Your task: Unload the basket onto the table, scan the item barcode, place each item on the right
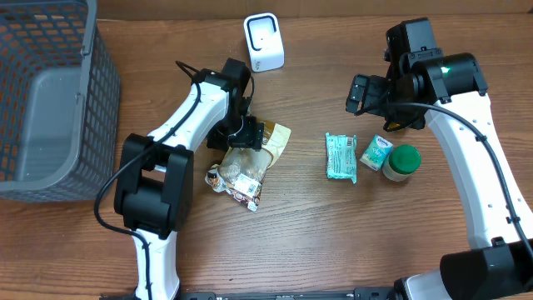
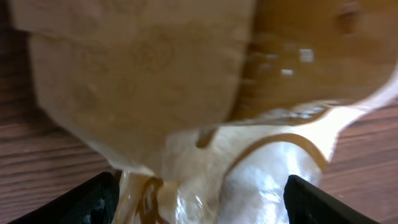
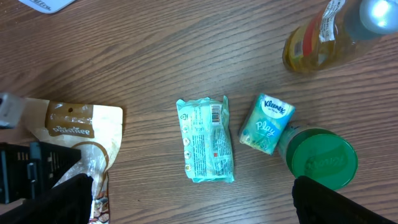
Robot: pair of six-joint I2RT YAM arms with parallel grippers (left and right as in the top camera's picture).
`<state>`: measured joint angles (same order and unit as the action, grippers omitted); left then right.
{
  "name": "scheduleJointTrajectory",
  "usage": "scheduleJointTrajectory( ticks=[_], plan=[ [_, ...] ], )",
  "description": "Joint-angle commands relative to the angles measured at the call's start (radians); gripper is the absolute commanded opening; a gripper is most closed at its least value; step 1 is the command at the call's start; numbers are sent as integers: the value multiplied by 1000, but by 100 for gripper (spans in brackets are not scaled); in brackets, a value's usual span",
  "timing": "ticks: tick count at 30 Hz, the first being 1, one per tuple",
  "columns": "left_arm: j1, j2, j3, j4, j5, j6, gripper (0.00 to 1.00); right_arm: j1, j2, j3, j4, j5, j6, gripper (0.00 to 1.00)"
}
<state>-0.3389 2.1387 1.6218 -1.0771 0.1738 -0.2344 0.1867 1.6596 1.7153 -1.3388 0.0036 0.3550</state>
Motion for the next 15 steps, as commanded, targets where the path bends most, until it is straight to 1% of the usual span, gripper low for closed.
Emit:
scheduleJointTrajectory(
  ticks=[1,9,10,13,15],
  plan=[
    [-2,34,8,-3,-16,-16,85,2,-14,6,2,-2,-5,100],
    [-10,66,-20,6,-16,-36,79,2,-14,6,3,-2,-5,100],
    [-10,66,-26,8,-16,-35,75,2,-14,6,2,-2,-5,100],
    [-10,66,-30,3,-16,-35,66,2,-14,6,2,-2,-5,100],
    [-10,66,-30,3,-15,-35,63,2,-14,6,2,-2,-5,100]
  ],
)
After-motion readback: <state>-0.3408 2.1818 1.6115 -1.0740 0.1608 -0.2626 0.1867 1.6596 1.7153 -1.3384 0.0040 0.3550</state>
